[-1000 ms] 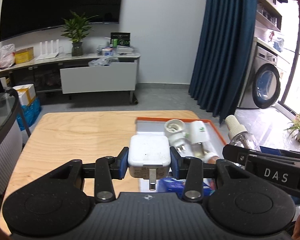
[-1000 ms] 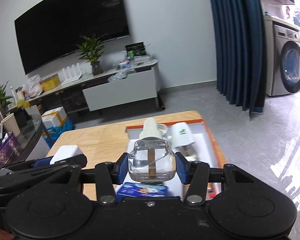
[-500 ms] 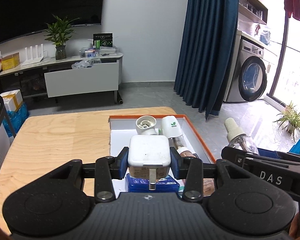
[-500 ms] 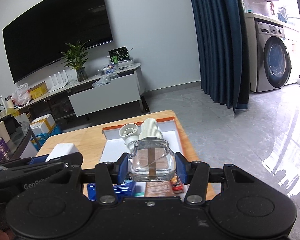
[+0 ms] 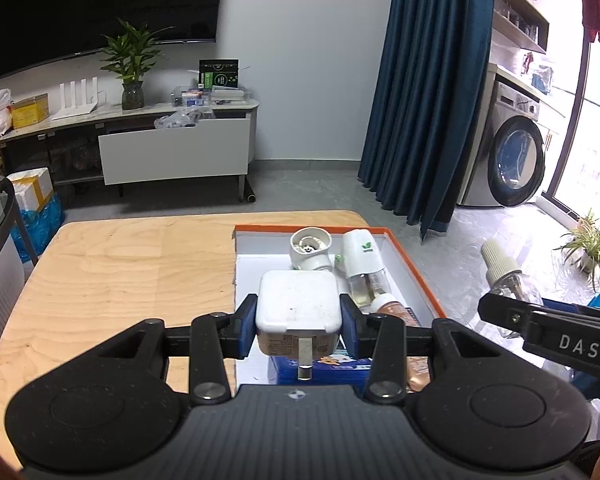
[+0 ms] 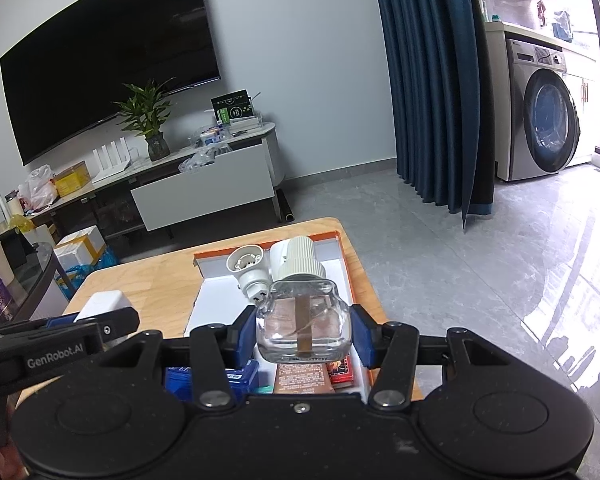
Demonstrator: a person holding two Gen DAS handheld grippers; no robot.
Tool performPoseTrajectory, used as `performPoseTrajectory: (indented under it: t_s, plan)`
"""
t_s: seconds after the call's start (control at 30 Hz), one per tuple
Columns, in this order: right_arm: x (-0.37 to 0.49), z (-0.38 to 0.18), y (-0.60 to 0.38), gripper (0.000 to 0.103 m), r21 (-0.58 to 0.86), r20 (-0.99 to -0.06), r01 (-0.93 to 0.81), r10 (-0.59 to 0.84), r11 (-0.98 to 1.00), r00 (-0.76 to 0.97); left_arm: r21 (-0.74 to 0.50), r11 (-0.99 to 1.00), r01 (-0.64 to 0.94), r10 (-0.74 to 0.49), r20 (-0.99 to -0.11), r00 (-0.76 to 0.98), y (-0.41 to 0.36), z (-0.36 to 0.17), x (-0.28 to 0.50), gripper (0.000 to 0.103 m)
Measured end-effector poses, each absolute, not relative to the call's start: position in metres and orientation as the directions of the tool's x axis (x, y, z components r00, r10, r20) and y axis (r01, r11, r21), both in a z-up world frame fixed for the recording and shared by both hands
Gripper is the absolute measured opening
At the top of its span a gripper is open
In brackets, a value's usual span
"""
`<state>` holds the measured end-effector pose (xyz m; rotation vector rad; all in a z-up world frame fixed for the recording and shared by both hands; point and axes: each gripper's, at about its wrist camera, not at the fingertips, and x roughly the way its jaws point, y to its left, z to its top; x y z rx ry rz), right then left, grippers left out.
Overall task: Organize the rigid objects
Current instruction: 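Carry the glass bottle and white charger over the tray with both tools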
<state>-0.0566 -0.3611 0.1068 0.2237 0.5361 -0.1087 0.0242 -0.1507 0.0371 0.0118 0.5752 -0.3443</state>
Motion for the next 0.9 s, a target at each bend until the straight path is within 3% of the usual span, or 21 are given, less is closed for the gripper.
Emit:
performPoseTrajectory:
  t_s: [0.9]
  plan:
    - [-0.033,0.102,-0.351,0.060,0.174,-0.552,0.125,-0.008,0.977,0.834,-0.091,0.930,0.356,-0.344,-0.554,0.758,-0.160,0.033,0.035,0.042]
